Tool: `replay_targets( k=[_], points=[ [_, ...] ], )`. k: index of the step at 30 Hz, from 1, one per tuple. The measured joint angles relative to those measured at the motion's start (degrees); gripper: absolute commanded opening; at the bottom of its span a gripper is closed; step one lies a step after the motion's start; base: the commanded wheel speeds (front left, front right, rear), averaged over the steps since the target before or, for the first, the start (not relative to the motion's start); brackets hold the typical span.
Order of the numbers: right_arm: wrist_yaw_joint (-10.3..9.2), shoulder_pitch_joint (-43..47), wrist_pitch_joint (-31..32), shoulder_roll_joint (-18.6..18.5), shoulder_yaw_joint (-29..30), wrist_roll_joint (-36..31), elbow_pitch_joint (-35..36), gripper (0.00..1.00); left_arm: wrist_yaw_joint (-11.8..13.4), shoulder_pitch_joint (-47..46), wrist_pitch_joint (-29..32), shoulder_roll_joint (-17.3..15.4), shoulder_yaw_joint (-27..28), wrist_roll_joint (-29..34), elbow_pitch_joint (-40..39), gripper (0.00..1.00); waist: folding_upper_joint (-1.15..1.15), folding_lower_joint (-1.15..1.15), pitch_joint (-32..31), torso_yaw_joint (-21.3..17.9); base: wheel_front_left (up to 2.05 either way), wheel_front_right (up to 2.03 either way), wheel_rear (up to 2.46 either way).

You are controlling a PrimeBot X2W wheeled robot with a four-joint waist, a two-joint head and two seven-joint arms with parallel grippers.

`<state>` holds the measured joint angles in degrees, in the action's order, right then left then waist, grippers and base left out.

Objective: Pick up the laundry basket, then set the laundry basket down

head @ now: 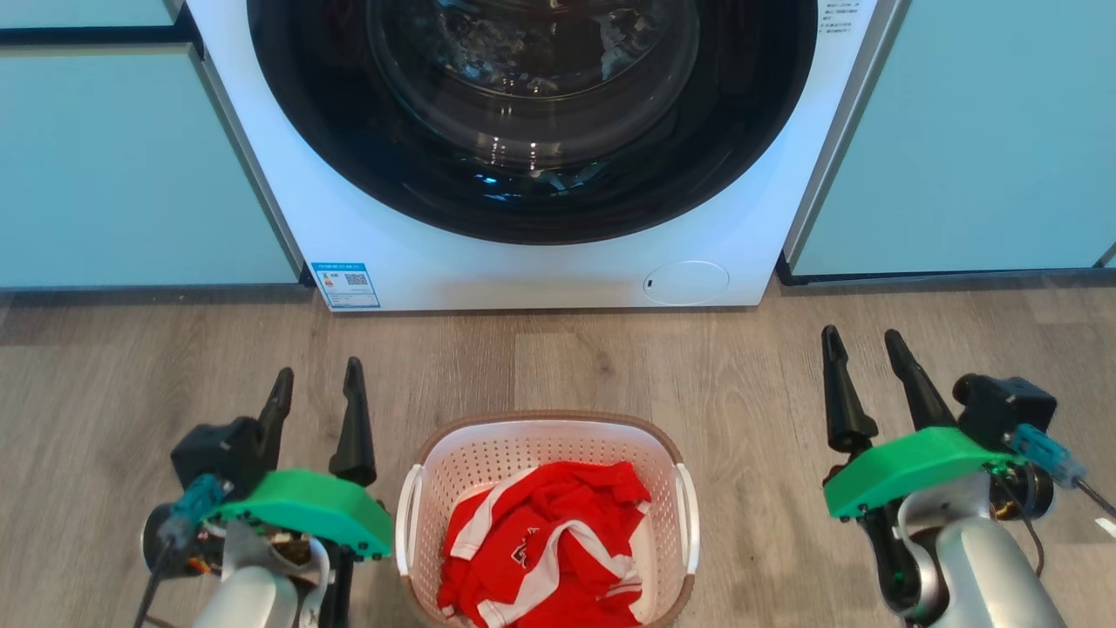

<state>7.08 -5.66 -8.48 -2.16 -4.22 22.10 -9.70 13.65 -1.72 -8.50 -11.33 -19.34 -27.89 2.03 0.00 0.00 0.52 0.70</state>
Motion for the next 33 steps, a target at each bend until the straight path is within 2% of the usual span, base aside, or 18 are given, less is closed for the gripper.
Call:
replay_targets(
  k=[9,15,19,22,25,26,29,33],
  points=[
    [0.00,-0.79,-1.43,-0.04,-0.32,-3.93,4.70,1.00,-0.22,-1.04,-1.29,-0.12,-0.26,6.38,-5.22,1.00,0.00,0.00,0.23,-0.07,0.00,0.00,0.00],
    [0.00,-2.30,-2.42,-0.12,-0.79,-5.77,9.78,1.00,5.06,-2.09,-2.70,-1.81,-0.55,14.16,-10.99,1.00,0.00,0.00,0.50,-0.28,0.00,0.00,0.00],
    [0.00,-2.26,-3.25,-0.14,-1.04,-8.29,10.49,1.00,5.95,-1.98,-3.21,-2.38,-2.49,14.73,-11.61,1.00,0.00,0.00,0.47,-0.39,0.00,0.00,0.00],
    [0.00,-2.22,-3.83,-0.16,-1.40,-8.99,9.88,1.00,4.20,-1.81,-3.76,-2.25,-2.76,14.27,-10.24,1.00,0.00,0.00,0.36,-0.46,0.00,0.00,0.00],
    [0.00,-2.01,-4.13,-0.20,-2.80,-9.53,7.15,1.00,0.54,-1.38,-4.27,-0.80,-2.16,12.49,-7.72,1.00,0.00,0.00,0.13,-0.52,0.00,0.00,0.00],
    [0.00,-2.01,-4.13,-0.20,-2.80,-9.53,7.15,1.00,0.54,-1.38,-4.27,-0.80,-2.16,12.49,-7.72,1.00,0.00,0.00,0.13,-0.52,0.00,0.00,0.00],
    [0.00,-1.96,-4.76,-0.22,-3.04,-10.76,4.91,1.00,-4.53,0.34,-4.70,1.20,-0.47,11.68,-4.70,1.00,0.00,0.00,-0.10,-0.65,0.00,0.00,0.00],
    [0.00,-1.80,-5.25,-0.24,-3.02,-12.33,0.12,1.00,-8.94,2.25,-5.27,3.43,3.36,13.93,-2.36,1.00,0.00,0.00,-0.35,-0.75,0.00,0.00,0.00]
  ],
)
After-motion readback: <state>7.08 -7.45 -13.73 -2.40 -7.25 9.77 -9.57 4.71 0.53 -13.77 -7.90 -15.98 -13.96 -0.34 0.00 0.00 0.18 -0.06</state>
